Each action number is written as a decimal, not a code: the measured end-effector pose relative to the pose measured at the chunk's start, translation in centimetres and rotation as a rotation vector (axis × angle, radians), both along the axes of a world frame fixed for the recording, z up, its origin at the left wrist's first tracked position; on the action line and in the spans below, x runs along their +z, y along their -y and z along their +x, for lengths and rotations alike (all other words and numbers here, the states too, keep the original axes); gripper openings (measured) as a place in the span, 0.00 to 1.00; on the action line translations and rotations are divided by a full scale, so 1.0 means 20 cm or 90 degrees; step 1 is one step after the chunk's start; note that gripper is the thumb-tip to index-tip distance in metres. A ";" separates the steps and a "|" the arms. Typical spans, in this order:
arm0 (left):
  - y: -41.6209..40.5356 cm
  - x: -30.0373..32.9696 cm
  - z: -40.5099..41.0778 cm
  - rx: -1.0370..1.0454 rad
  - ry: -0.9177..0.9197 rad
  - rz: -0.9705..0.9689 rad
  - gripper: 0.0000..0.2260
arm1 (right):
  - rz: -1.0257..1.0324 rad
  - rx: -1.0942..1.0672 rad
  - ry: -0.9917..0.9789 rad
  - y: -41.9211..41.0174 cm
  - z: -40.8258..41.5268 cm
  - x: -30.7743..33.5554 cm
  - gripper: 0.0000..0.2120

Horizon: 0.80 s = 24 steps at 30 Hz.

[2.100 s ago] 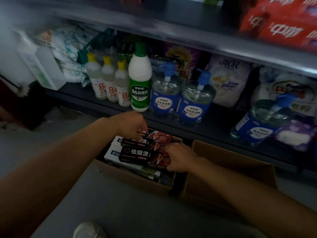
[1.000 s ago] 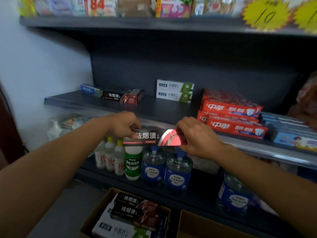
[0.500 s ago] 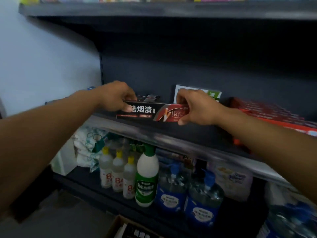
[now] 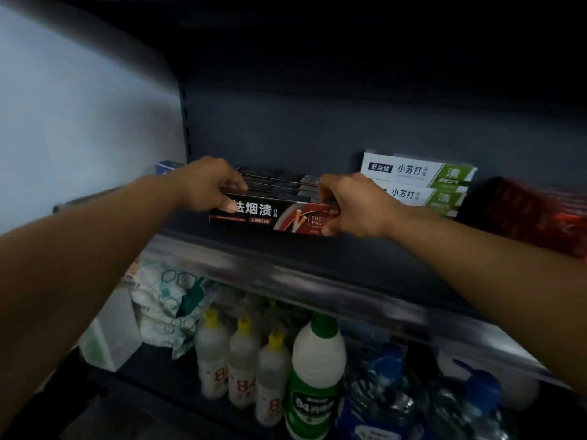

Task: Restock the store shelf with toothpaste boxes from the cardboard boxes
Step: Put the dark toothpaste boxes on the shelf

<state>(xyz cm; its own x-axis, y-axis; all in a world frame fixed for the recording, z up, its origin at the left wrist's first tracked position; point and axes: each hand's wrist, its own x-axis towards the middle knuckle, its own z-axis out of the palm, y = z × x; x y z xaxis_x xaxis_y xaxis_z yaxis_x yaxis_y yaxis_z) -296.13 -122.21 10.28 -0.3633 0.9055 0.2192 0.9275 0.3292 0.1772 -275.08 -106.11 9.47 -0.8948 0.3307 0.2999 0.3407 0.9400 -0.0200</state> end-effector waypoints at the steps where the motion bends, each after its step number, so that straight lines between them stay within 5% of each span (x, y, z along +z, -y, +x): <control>1: -0.02 -0.01 -0.04 -0.007 0.005 0.000 0.21 | -0.001 -0.007 0.000 0.00 -0.03 -0.01 0.23; 12: -0.10 -0.08 -0.32 -0.050 0.009 0.000 0.21 | 0.024 -0.077 0.057 0.04 -0.18 -0.06 0.19; 24: -0.13 -0.04 -0.43 -0.043 -0.073 0.007 0.14 | 0.118 -0.109 0.091 0.07 -0.28 -0.05 0.27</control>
<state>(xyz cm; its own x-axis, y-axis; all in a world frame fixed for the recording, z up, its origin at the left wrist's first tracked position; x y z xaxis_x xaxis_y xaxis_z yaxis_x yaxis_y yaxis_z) -304.79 -119.65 9.51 -0.2739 0.9242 0.2662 0.9617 0.2643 0.0723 -280.64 -107.47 8.50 -0.8682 0.4320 0.2442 0.4818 0.8516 0.2066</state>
